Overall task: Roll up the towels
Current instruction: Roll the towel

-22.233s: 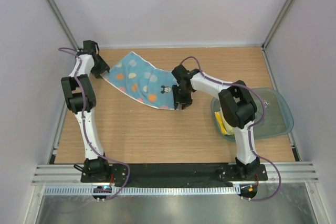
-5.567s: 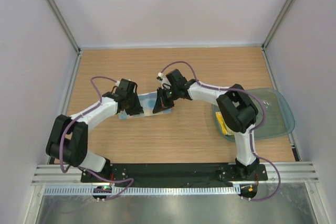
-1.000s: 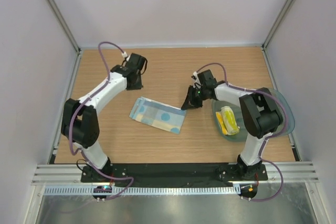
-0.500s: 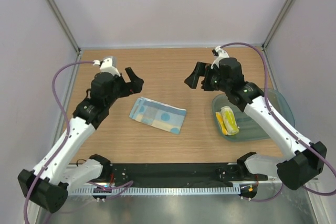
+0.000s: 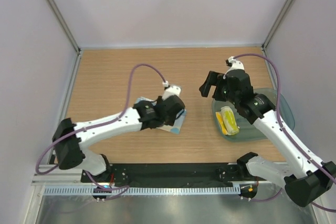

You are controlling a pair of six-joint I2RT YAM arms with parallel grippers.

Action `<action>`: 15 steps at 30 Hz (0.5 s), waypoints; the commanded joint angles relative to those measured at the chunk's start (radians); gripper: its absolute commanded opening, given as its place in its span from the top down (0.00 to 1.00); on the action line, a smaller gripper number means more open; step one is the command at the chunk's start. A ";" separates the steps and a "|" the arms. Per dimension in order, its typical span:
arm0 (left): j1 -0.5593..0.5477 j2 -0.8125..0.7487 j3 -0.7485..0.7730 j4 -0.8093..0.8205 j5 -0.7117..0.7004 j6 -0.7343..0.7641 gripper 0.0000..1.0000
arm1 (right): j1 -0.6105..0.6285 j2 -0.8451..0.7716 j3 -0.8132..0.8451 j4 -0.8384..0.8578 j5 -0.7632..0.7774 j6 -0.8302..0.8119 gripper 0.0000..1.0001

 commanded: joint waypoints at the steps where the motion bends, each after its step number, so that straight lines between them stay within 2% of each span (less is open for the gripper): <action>1: -0.107 0.114 0.033 -0.170 -0.197 -0.116 0.55 | -0.003 -0.006 0.015 -0.069 0.091 0.004 0.03; 3: -0.149 0.199 0.045 -0.153 -0.202 -0.137 0.56 | -0.002 -0.003 0.000 -0.078 0.097 0.012 0.04; 7: -0.194 0.311 0.106 -0.121 -0.166 -0.142 0.69 | -0.002 -0.010 -0.020 -0.081 0.107 0.017 0.05; 11: -0.201 0.358 0.128 -0.058 -0.117 -0.124 0.68 | -0.003 -0.001 -0.016 -0.096 0.122 0.004 0.05; 15: -0.203 0.385 0.123 0.004 -0.079 -0.105 0.64 | -0.003 0.002 -0.017 -0.105 0.139 0.004 0.05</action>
